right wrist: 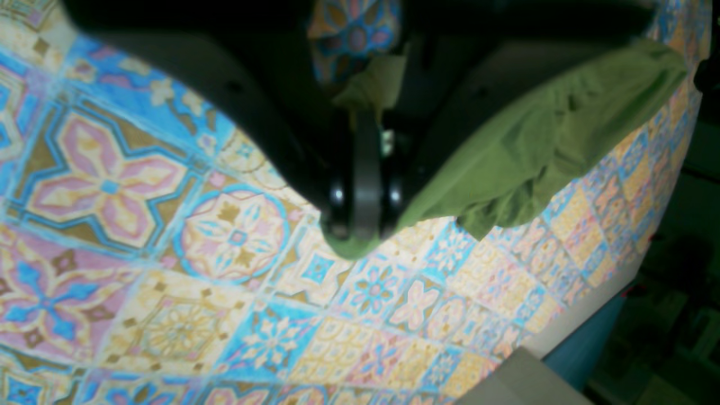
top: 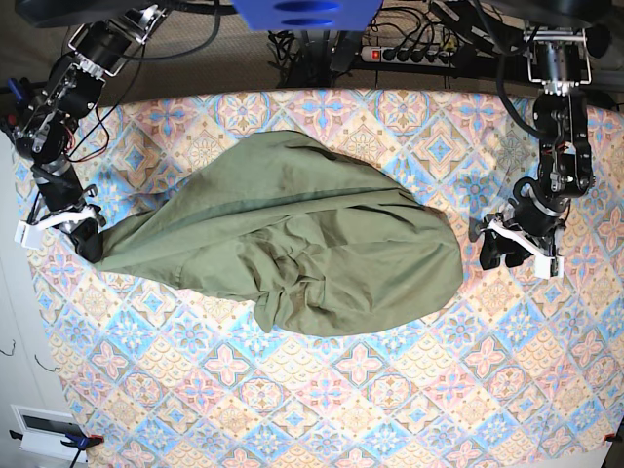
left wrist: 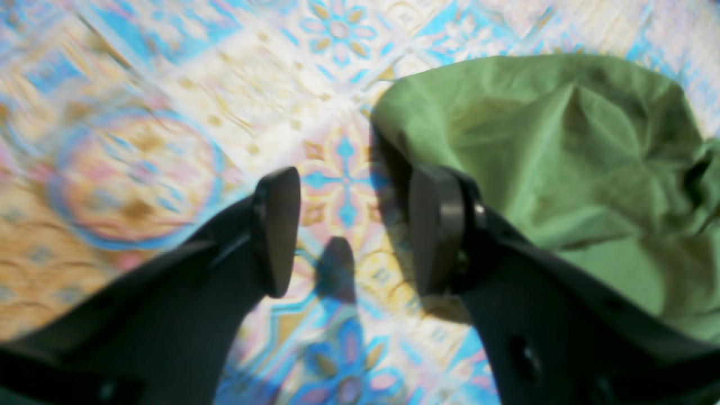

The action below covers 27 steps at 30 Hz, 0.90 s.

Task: Layout the t-shirt on the table in an organized manner, then fold the t-shirt properly
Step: 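Regrasp the shirt with the left gripper and stretch it taut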

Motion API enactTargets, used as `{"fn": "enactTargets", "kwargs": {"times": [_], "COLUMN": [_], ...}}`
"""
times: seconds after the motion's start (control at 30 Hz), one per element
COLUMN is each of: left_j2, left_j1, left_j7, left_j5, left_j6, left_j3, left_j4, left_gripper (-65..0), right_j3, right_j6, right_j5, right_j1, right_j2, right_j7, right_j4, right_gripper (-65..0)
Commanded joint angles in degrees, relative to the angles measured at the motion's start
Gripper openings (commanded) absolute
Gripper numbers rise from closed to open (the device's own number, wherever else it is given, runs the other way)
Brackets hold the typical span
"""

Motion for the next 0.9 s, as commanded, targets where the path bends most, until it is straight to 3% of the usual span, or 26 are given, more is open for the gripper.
{"fn": "enactTargets", "kwargs": {"times": [0.0,0.23,0.53,0.6,0.63,0.7,0.87], "left_j2": [-1.10,-0.22,6.99,7.69,7.87,7.87,1.71], "left_j1": [-1.75,-7.11,-12.47,-14.32,-14.76,-15.02,-11.33], "left_j7": [-1.44,-1.44,-1.44,-1.44,-1.44,-1.44,-1.44], "left_j5": [-2.77,-12.61,-10.06,-9.98,-10.06,-10.77,-15.96], "left_j6": [-0.21,-0.21,-0.30,-0.47,-0.47,-1.62,-4.87], "left_j3": [0.28,6.43,11.97,14.25,15.57,16.54,15.84], "left_j4": [-1.12,-10.00,-17.29,-20.37,-20.64,-19.58,-8.15], "left_gripper": [-33.2,-33.2,-34.0,-39.2,-45.6,-64.5,-65.0], "right_j3": [0.34,0.25,0.25,0.25,0.25,0.25,0.52], "right_j6": [0.50,0.50,0.50,0.50,0.50,0.50,0.50], "right_j5": [1.28,1.28,1.28,1.28,1.28,1.28,1.28], "right_j1": [0.84,0.84,0.84,0.84,0.84,0.84,0.84], "right_j2": [1.00,1.00,1.00,1.00,1.00,1.00,1.00], "right_j7": [1.56,1.56,1.56,1.56,1.56,1.56,1.56], "right_j4": [1.46,1.46,1.37,1.37,1.37,1.28,1.02], "right_gripper": [-64.6,-64.6,-64.6,-64.6,-64.6,-64.6,-64.6]}}
